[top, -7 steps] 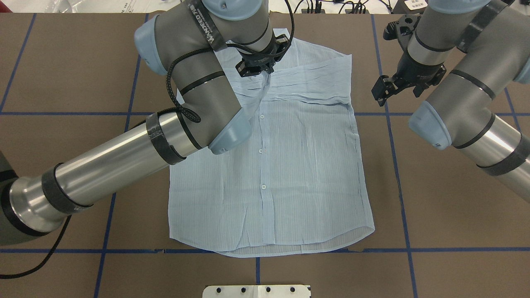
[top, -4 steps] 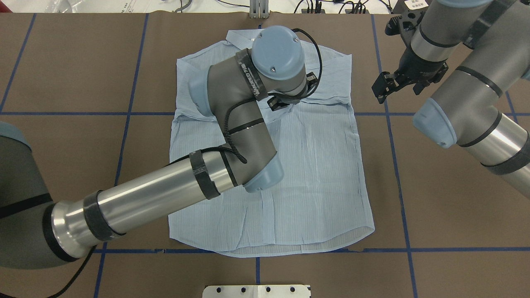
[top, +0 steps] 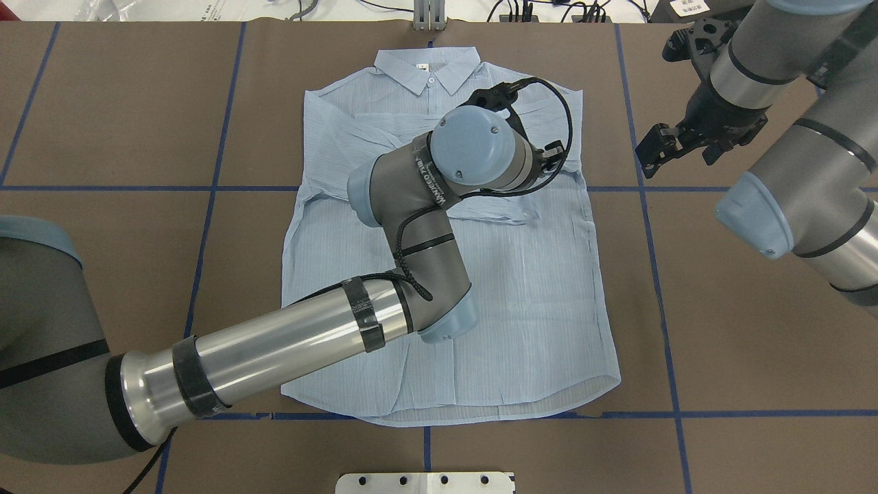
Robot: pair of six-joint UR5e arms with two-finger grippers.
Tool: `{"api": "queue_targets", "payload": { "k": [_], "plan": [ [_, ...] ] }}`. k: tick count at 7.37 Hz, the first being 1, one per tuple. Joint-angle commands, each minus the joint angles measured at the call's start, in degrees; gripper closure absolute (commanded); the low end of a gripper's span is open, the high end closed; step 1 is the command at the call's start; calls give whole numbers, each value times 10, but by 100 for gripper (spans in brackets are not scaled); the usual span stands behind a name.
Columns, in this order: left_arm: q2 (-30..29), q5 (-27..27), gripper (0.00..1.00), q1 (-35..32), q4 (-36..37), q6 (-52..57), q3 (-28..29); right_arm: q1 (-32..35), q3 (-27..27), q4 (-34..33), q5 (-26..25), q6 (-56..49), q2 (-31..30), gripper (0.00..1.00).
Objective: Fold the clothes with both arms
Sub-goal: 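Release the sleeve and withdraw the left gripper while the right gripper moves toward the hem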
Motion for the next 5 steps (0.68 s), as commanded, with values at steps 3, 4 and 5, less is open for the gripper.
{"api": "queue_targets", "payload": {
  "k": [3,4,5],
  "plan": [
    [29,-4,0,-19,-24,24,-10,13,19,1,19,-1,-19,0],
    [35,-12,0,-30,-16,25,-23,13,39,1,17,5,-42,0],
    [70,-55,0,-44,8,28,-64,11,56,14,17,12,-61,0]
  ]
}}
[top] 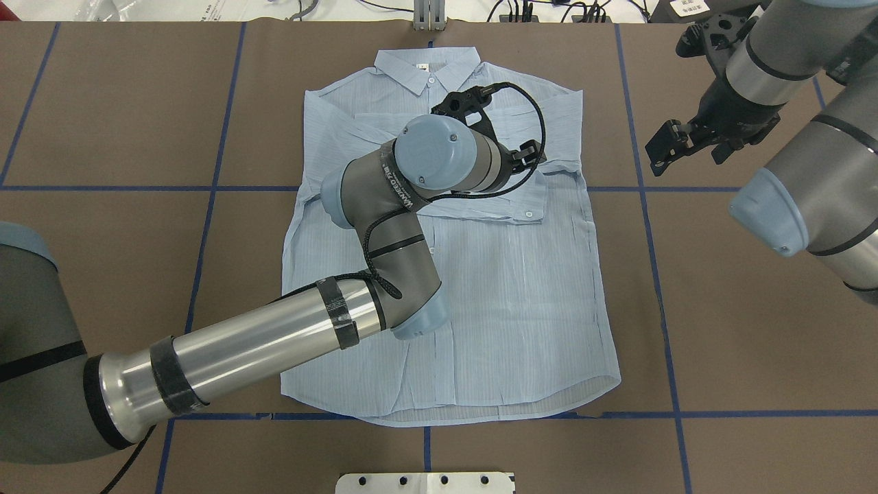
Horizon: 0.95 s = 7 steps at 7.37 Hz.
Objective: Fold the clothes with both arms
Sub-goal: 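Release the sleeve and withdraw the left gripper while the right gripper moves toward the hem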
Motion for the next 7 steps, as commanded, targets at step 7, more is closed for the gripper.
{"api": "queue_targets", "payload": {
  "k": [7],
  "plan": [
    [350,-57,0,-39,224,140,-461,-196,73,177,-70,328,-90,0]
  ]
}}
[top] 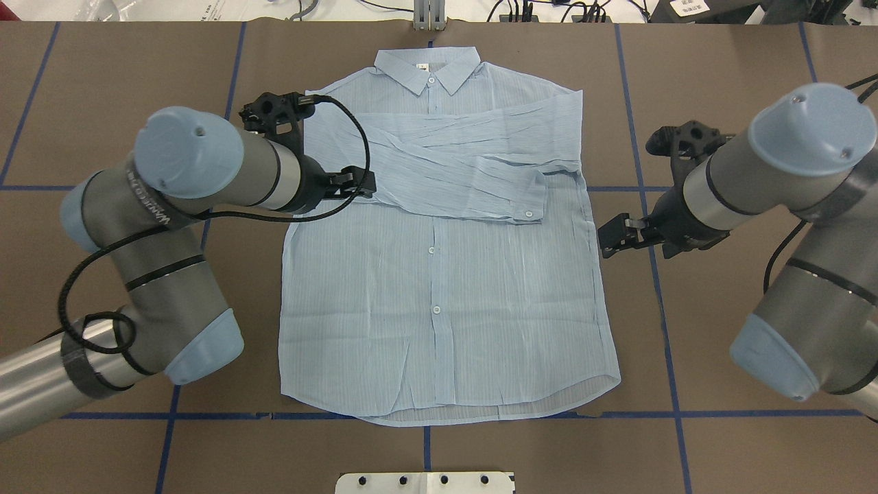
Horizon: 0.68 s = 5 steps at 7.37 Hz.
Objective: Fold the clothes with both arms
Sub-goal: 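Release the sleeve and withdraw the left gripper while the right gripper moves toward the hem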
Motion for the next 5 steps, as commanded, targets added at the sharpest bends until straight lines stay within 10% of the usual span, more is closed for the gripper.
{"api": "queue_targets", "payload": {
  "k": [1,5],
  "plan": [
    [55,0,0,0,12,3,-59,-80,8,3,-37,72,-14,0],
    [93,6,0,4,23,1,-101,-202,7,131,-169,142,-101,0]
  ]
}}
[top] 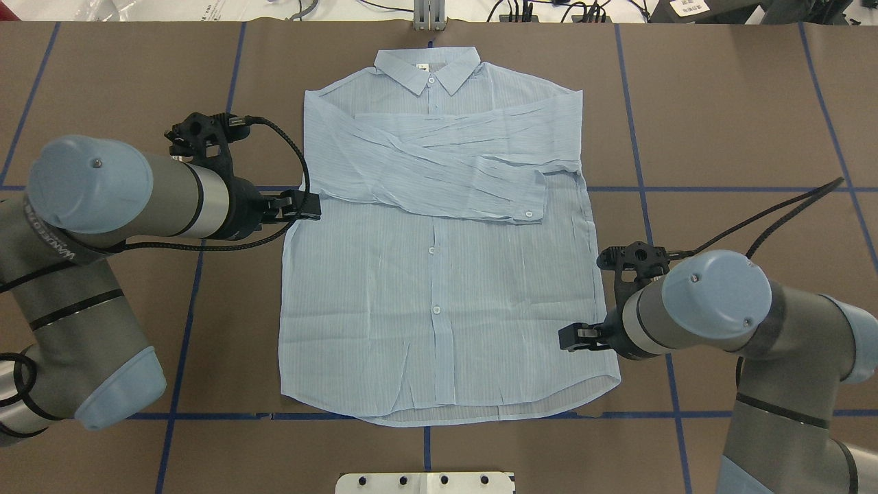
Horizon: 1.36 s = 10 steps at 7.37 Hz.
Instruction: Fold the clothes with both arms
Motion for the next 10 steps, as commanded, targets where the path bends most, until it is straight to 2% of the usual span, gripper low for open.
{"api": "queue_targets", "payload": {
  "k": [1,6,10],
  "plan": [
    [2,2,0,2,4,-1,-4,-16,-13,83,-19,4,-59,0],
    [-1,3,0,3,4,-1,-4,-21,-45,83,-14,6,-49,1],
    [0,3,0,3,5,0,-4,-22,-55,81,-9,6,-39,23]
  ]
}}
